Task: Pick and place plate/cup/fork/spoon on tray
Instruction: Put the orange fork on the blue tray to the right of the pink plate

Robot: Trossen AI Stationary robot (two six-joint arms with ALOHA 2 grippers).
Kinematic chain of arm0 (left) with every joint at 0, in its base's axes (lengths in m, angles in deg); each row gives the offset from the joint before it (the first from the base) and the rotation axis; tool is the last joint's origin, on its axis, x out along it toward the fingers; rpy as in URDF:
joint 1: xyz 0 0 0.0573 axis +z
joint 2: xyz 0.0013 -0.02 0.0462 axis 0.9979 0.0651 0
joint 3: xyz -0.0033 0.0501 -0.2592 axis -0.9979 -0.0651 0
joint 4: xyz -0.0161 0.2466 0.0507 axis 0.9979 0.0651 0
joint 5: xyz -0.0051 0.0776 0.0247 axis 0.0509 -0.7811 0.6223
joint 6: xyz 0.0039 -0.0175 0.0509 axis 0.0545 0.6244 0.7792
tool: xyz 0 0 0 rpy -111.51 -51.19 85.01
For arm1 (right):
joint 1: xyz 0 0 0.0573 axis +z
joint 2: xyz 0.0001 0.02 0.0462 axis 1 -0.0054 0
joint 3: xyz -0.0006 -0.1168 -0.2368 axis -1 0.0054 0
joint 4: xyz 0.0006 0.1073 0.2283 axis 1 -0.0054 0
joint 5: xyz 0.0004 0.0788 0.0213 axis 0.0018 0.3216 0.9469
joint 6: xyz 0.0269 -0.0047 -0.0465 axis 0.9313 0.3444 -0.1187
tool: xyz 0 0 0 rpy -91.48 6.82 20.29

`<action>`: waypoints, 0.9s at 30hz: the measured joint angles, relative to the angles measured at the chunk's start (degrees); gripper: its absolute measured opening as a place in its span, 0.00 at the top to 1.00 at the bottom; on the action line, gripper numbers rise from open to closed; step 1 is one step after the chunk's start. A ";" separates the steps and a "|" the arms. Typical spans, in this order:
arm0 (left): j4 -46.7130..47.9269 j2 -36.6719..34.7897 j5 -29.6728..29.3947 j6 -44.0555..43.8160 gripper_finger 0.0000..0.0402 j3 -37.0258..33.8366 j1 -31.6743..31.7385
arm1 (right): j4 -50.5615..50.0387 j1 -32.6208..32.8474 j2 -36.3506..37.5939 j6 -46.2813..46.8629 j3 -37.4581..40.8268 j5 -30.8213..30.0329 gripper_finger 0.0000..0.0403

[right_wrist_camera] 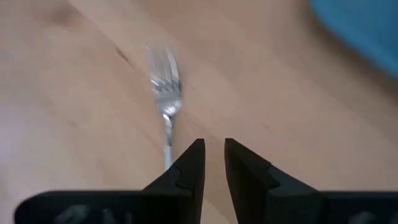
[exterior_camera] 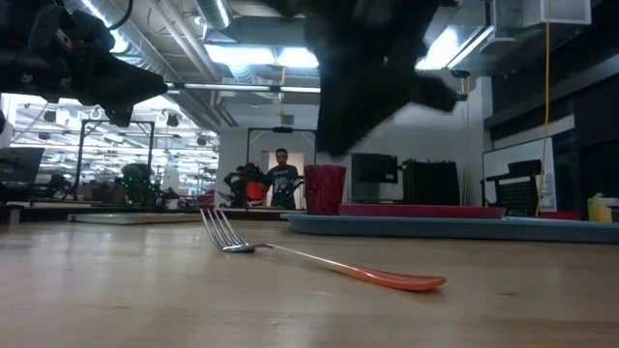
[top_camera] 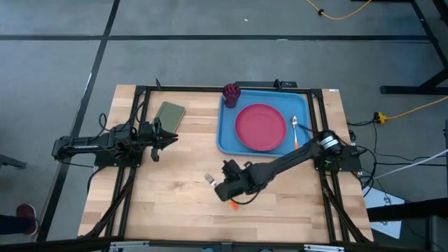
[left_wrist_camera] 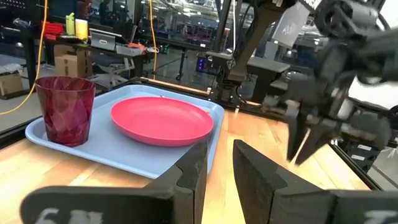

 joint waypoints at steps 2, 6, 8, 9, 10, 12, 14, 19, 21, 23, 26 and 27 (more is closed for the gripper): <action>0.00 0.02 -0.02 0.00 0.83 0.00 0.01 | -1.15 -0.17 -2.39 1.54 -1.22 1.64 0.83; -0.02 0.02 -0.02 0.00 0.83 0.00 0.01 | -0.58 -0.11 -5.30 3.02 -3.82 2.95 0.83; 0.00 0.02 -0.02 0.00 0.83 0.00 0.01 | -0.60 -0.02 -5.91 2.99 -5.29 2.98 0.83; 0.00 0.02 -0.02 0.00 0.83 0.00 0.01 | -0.63 0.06 -6.05 2.85 -5.85 2.95 0.83; 0.00 0.02 -0.02 0.00 0.83 0.00 0.01 | -0.53 0.30 -6.10 2.64 -6.19 2.84 0.83; 0.00 0.02 -0.02 0.00 0.83 0.00 0.00 | 0.08 0.55 -6.48 1.59 -6.38 2.67 0.83; 0.00 0.02 -0.02 0.00 0.83 0.00 -0.01 | 0.89 1.01 -7.20 1.39 -6.38 2.73 0.83; 0.00 0.02 -0.02 0.00 0.83 0.00 0.01 | 4.11 1.13 -9.68 1.10 -6.38 5.15 0.83; 0.00 0.02 -0.02 0.00 0.83 0.00 0.00 | 5.05 1.06 -10.29 -0.32 -6.31 5.66 0.83; 0.00 0.02 -0.02 0.00 0.83 0.00 0.01 | 6.16 1.00 -10.35 -1.76 -6.38 5.60 0.83; 0.00 0.02 -0.02 0.00 0.83 0.00 0.01 | 5.79 1.06 -10.39 -2.76 -6.38 5.81 0.83; 0.00 0.02 -0.02 0.00 0.83 0.00 0.01 | 5.83 1.06 -10.58 -2.93 -6.38 5.87 0.83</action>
